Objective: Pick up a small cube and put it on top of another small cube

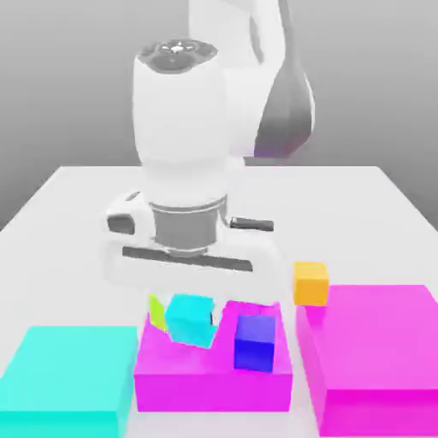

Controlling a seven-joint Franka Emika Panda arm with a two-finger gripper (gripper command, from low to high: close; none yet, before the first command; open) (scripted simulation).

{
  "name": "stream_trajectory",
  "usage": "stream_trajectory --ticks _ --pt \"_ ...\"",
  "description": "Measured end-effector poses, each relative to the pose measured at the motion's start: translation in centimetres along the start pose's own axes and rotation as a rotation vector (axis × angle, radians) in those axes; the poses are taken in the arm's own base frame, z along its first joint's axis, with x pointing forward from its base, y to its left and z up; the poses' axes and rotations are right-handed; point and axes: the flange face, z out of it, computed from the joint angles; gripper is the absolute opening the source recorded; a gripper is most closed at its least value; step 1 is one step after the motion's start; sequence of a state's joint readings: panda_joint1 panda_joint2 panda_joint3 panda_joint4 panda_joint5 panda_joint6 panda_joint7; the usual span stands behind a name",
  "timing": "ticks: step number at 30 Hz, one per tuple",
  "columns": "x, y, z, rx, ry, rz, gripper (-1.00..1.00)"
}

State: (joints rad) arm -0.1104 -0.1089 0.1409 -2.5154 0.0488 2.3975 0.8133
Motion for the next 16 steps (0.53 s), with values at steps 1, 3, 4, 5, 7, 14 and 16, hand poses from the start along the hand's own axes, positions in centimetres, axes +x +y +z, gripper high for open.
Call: stream_trajectory --ticks 1,3,4,5,7,14,16 --pt "-1.7 0.0 -0.3 -0.003 0.001 -0.063 -1.00" --pt "-3.9 -0.3 0.2 -0.003 0.013 -0.111 -1.00" --pt "-4.3 -0.4 1.2 -0.004 0.015 -0.119 -1.00" --pt "-4.4 -0.4 2.5 -0.005 0.017 -0.122 -1.00" --pt "-4.5 -0.3 5.0 -0.005 0.018 -0.126 1.00" --pt "-4.6 -0.3 5.2 -0.006 0.019 -0.127 1.00" --pt "-4.6 -0.4 3.1 -0.006 0.020 -0.127 1.00"
